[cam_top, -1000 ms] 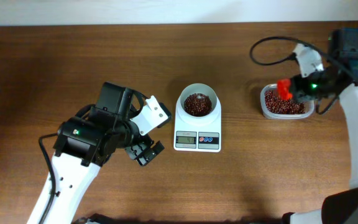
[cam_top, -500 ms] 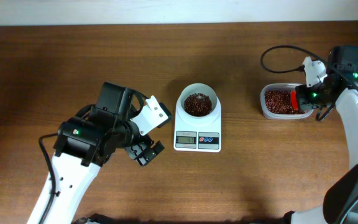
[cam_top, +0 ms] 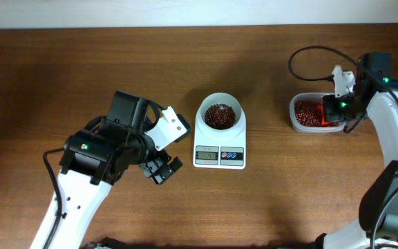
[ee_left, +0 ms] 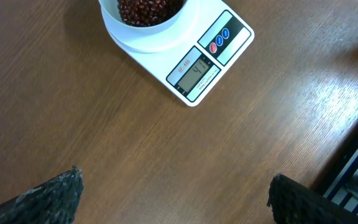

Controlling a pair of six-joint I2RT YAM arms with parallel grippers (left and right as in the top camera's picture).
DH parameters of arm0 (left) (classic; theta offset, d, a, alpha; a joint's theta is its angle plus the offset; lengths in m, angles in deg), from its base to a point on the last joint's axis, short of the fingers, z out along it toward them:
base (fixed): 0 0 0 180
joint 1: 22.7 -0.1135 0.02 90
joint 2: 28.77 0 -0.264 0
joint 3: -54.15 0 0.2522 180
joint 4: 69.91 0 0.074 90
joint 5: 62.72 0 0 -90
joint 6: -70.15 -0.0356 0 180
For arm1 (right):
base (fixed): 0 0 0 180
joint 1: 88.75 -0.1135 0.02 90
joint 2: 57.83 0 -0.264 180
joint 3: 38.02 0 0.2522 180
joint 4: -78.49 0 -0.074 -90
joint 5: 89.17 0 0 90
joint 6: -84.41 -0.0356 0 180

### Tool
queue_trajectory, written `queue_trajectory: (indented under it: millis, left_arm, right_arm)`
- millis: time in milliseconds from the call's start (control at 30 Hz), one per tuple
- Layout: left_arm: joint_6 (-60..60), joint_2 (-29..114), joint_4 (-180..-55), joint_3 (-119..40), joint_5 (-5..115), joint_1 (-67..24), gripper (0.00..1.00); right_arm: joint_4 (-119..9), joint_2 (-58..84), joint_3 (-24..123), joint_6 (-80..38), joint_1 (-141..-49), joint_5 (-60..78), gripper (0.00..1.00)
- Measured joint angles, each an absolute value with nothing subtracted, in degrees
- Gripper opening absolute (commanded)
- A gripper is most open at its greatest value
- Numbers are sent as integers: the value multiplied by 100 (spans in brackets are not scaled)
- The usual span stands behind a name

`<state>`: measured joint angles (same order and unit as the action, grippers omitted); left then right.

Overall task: Scoop and weigh 50g on scale
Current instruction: 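Dip the scoop into the tub beans with the right gripper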

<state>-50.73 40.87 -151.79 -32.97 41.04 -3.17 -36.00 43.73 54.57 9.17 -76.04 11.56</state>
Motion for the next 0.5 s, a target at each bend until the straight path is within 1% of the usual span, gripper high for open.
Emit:
queue_trajectory:
  millis: [100,300,367,500]
  left_arm:
    - [-5073,4087,-15176,-3297,4104,-317,99]
    - [-5073,4087,-15179,-3297,4104,-317,99]
    - [-5073,4087,-15179,-3297,4104,-317,99]
    - [-5073,4087,-15179,-3297,4104,-317,99]
  right_arm:
    - [-3600,4373,5457,823,-7604,1647,4]
    - [-3600,4373,5457,583,-7545,1857,4]
    - [-3633,4377,5457,417,-7392,1991,4]
    - [-3642,4626,5457,295,-6793,2686,4]
